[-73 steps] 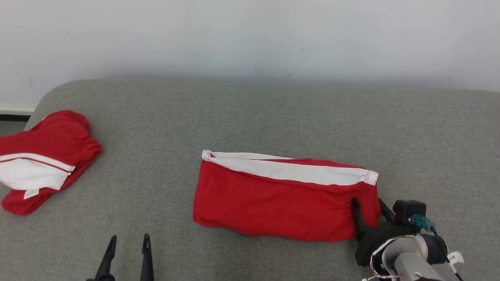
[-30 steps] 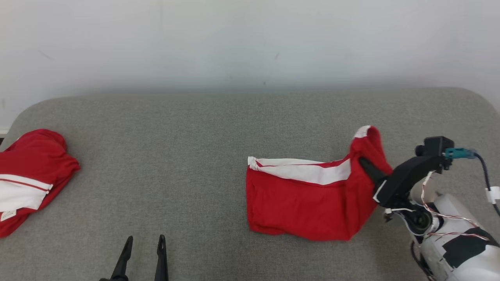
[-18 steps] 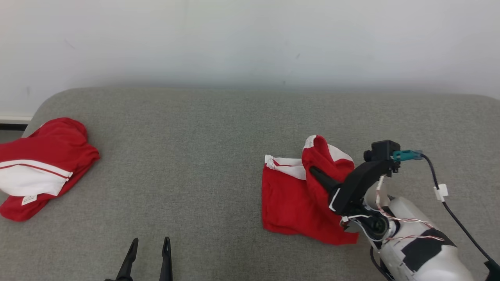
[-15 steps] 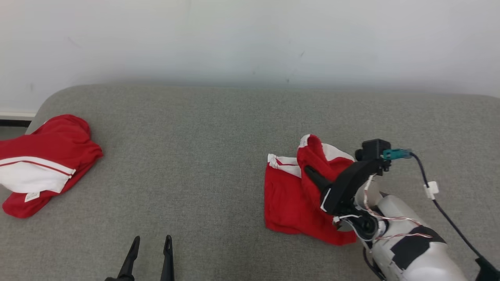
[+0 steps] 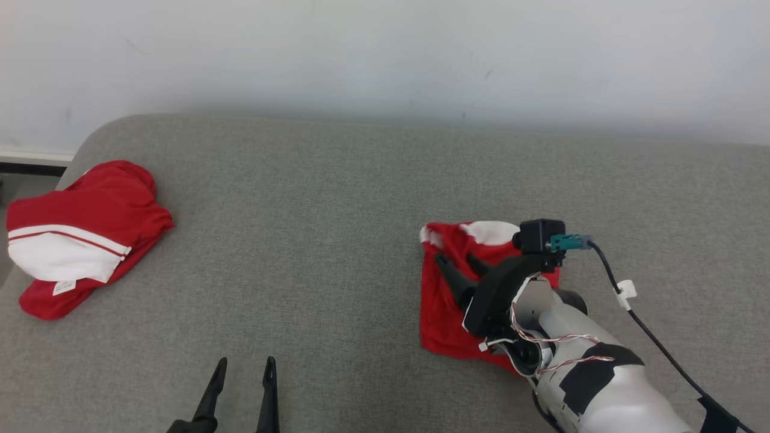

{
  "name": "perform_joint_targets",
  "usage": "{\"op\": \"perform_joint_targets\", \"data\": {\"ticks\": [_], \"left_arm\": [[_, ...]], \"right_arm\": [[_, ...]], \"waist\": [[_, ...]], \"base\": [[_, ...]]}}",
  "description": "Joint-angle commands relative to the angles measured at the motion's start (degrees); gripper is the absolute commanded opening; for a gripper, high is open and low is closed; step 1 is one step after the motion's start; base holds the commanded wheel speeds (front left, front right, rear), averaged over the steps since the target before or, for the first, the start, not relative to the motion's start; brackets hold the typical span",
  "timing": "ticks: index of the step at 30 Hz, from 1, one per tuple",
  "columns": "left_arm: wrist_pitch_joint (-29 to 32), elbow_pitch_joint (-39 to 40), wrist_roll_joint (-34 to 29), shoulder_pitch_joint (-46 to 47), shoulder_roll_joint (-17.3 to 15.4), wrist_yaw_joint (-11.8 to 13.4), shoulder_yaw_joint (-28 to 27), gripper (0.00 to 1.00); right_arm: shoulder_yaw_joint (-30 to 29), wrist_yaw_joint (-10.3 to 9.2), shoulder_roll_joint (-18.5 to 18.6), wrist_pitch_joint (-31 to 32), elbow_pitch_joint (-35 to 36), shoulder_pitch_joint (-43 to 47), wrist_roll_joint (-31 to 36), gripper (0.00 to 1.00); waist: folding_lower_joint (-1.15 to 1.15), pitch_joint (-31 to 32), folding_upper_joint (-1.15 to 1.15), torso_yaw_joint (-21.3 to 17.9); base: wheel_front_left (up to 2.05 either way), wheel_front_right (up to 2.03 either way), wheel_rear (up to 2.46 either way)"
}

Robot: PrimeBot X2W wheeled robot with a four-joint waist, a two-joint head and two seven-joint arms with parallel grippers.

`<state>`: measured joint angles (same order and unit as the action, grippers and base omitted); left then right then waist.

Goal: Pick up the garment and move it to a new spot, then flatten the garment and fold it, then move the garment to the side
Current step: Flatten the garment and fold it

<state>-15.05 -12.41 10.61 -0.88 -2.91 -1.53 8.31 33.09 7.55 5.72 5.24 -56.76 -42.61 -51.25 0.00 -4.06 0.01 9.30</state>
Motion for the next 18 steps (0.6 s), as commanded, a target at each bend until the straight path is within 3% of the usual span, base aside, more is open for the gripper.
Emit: {"op": "perform_joint_targets", "data": {"ticks": [1,13,18], "left_arm": [[-0.2,-0.2,0.3,0.5,0.0,0.0,-0.5,1.0],[-0.2,0.8,-1.6,-2.0,0.0,-0.4,-4.7,1.0],[-0.2,2.0,-2.4,-2.6,0.0,-0.5,-6.3,1.0]], "right_arm": [[0.4,-0.14,0.7,-2.4,1.3,-0.9,-0.1,1.0],[-0.7,-0.14,8.8,-19.5,8.2,2.4,1.1,1.0],[-8.0,-0.14,12.0,-20.5,14.0,5.9,8.4,1.0]], "waist": [[0.0,0.4,-0.01,-0.5],[0.0,2.3,-0.01,-4.7],[0.0,2.4,-0.01,-6.7]], "base": [[0.0,0.0,0.0],[0.0,0.0,0.0],[0.0,0.0,0.0]]}}
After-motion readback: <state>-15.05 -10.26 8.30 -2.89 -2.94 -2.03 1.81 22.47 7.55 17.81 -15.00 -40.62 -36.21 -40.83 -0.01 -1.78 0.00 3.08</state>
